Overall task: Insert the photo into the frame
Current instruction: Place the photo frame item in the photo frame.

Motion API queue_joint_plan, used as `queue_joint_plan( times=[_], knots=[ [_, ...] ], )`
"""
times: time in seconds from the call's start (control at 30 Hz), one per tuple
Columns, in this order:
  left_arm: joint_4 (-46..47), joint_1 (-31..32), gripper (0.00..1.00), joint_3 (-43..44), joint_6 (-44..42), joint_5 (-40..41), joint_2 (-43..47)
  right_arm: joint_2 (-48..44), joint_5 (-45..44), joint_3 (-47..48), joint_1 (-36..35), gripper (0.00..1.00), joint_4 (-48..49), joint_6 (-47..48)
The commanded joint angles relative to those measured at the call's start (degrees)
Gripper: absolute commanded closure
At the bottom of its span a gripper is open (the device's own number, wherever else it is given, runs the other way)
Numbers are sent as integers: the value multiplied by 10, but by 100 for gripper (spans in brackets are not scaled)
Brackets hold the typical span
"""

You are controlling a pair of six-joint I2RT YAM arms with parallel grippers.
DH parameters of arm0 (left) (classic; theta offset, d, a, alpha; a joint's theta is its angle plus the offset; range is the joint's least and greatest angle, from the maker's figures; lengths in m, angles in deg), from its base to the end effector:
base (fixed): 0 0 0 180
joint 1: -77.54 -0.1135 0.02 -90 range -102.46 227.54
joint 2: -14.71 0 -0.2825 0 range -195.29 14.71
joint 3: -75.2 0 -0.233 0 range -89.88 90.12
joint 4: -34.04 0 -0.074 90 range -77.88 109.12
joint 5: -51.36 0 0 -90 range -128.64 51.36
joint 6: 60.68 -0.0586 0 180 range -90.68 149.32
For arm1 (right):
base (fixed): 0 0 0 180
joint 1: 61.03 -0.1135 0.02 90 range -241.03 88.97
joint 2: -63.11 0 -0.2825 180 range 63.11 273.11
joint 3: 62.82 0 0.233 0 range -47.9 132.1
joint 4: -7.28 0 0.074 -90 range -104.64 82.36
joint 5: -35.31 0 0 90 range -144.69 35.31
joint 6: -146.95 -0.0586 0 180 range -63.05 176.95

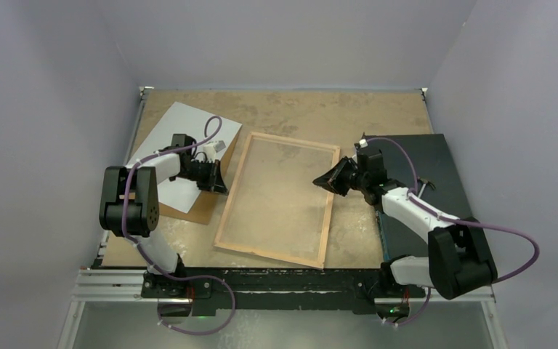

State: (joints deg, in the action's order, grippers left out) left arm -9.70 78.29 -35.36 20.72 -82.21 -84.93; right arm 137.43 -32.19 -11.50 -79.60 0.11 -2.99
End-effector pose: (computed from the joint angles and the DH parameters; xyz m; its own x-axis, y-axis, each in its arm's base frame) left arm 0.3003 -0.0443 0.1629 -0.9202 0.1204 -0.3726 0.3416 0.7120 -0.6135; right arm 0.2478 0.1069 0.2300 -0.7647 0.5866 -0.2666 0.1079 0.5244 0.8446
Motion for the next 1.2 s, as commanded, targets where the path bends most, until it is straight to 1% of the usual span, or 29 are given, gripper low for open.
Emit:
queue_joint_plan(
  times=[0.0,0.17,0.37,0.57,0.73,1.17],
  knots=[
    [7,4,100,11,-7,-20,11,-15,11,0,4,100,4,9],
    [9,4,100,10,-7,-19,11,-23,11,8,19,100,-20,24],
    [10,6,100,10,-4,-20,11,-32,16,1,25,100,-22,26],
    [12,7,100,8,-5,-20,11,-22,34,-24,26,100,19,5],
    [18,12,100,2,-4,-26,7,-16,61,-45,26,100,75,-31],
    [11,24,100,10,-24,-20,-28,18,64,-44,26,100,116,-28]
  ],
)
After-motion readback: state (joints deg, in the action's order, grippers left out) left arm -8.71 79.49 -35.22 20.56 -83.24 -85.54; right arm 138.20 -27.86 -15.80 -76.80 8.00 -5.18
